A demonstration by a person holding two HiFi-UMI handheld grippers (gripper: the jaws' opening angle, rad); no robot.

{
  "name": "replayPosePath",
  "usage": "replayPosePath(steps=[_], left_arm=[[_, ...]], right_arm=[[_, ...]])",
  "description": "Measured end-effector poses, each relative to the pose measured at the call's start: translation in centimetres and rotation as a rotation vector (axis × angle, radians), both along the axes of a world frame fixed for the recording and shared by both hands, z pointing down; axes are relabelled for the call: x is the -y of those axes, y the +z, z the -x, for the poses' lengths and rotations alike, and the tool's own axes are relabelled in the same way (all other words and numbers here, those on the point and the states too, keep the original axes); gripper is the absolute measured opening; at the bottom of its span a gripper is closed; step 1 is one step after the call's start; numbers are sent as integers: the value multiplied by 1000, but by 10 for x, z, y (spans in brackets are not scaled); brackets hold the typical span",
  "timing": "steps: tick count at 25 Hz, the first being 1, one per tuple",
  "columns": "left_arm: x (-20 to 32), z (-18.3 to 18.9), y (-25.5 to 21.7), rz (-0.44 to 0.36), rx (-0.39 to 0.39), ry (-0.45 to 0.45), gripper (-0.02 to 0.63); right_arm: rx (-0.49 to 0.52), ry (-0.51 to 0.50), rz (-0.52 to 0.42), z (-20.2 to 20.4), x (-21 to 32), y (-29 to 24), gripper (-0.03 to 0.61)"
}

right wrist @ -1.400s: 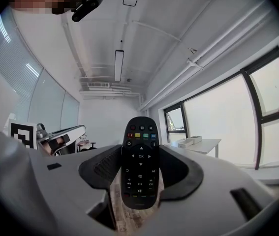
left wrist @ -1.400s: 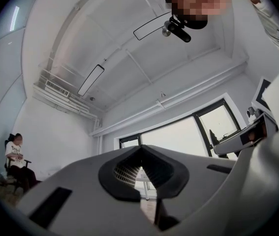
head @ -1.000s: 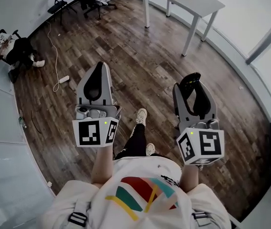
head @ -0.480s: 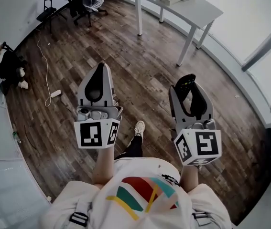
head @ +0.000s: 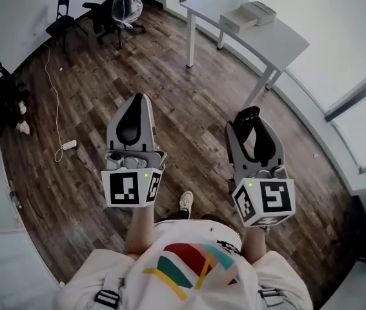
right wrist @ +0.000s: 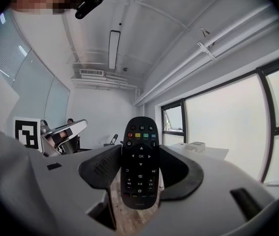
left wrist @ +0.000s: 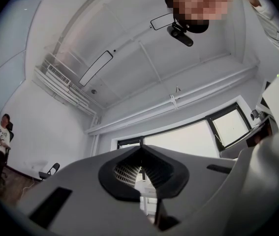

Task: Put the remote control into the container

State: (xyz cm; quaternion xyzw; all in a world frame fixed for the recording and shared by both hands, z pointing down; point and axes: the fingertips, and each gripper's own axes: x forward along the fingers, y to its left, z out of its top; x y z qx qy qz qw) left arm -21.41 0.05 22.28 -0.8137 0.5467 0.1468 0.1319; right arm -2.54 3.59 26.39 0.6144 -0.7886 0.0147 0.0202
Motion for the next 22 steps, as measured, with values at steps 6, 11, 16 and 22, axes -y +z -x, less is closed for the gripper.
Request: replayPosePath(steps=[6, 11, 16, 22], left_arm=[[40, -1, 5, 22, 4, 28, 8], [76, -19, 12, 44, 25, 55, 8], [122, -33, 21, 58, 38, 55, 8], [211, -55, 27, 74, 40, 38, 8]], right_arm=[[3, 9, 17, 5, 39, 3, 241], [19, 20, 43, -6, 77, 13, 241], [33, 6, 55, -18, 129, 24, 242], [26, -20, 51, -40, 226, 25, 242]])
